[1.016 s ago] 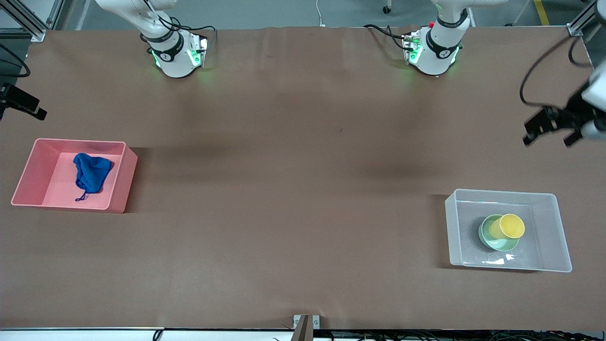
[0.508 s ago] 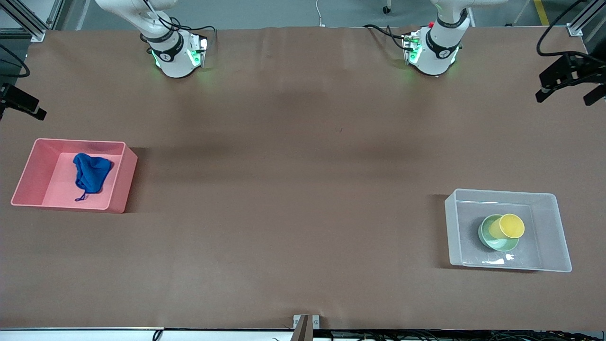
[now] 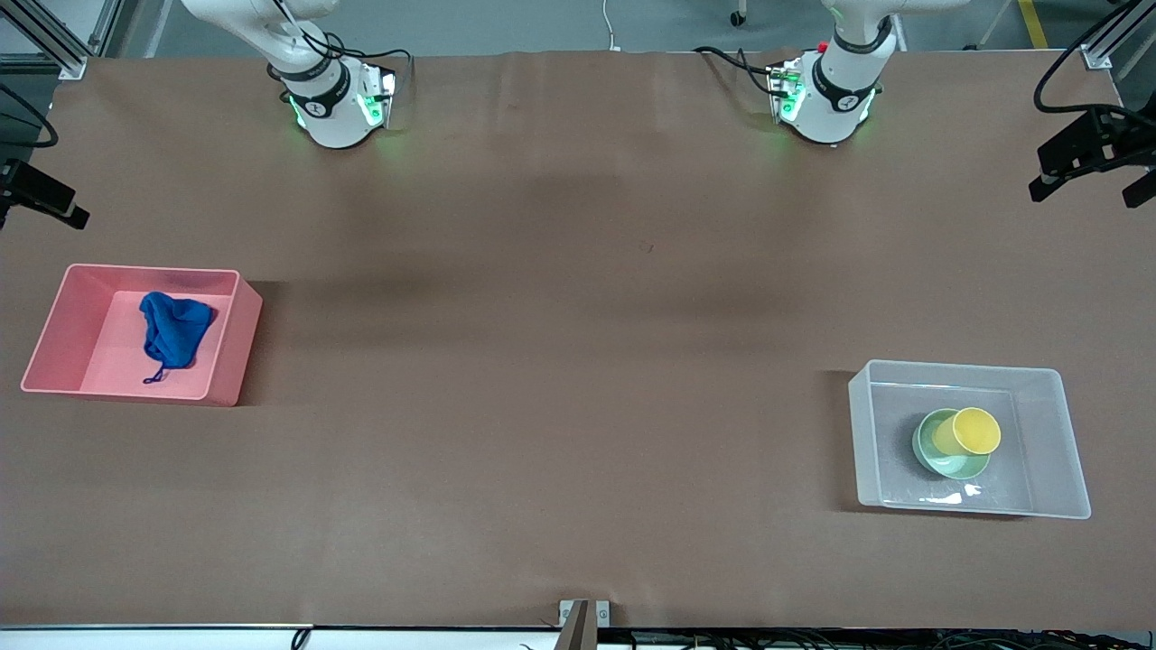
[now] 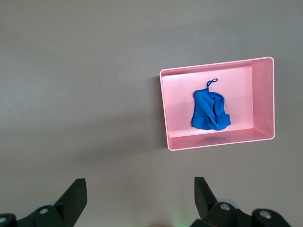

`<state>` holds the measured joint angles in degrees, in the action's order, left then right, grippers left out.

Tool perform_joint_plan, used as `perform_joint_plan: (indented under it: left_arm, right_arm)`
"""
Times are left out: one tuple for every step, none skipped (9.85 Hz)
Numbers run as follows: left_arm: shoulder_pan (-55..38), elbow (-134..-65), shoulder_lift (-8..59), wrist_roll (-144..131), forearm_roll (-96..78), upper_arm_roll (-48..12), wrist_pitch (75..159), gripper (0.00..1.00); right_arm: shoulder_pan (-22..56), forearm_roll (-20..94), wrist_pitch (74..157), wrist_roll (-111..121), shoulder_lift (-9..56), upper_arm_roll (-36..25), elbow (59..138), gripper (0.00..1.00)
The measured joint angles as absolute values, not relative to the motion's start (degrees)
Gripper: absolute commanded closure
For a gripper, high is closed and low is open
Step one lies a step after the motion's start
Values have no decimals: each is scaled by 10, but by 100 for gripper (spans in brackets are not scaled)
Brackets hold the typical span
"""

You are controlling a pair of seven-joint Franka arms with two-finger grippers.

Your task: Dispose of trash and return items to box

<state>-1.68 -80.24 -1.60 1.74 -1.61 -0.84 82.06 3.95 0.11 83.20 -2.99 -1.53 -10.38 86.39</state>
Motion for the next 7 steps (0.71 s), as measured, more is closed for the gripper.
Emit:
perform_joint_plan:
  left_arm:
    - [-17,-804,-19,7,-16,-12,820,0]
    - [-17,-807,-19,-1,-16,-16,820,0]
    - [-17,-810,-19,-3,-16,-18,820,0]
    - [-16,-812,-19,-2,-16,-19,820,0]
    - [-16,-813,-19,2,-16,-19,820,0]
    - [-16,-815,-19,9,-16,-19,819,0]
    - [-16,-816,-19,12,-16,-19,819,0]
  right_arm:
    - [39,1,832,-30,-15,-104,864,0]
    - [39,1,832,-30,-15,-104,864,0]
    - [39,1,832,-21,-15,-104,864,0]
    - [39,0,832,-9,-15,-104,864,0]
    - [39,0,832,-5,-15,-104,864,0]
    - [39,0,832,-4,-15,-105,864,0]
    - [39,0,832,-4,-15,-105,864,0]
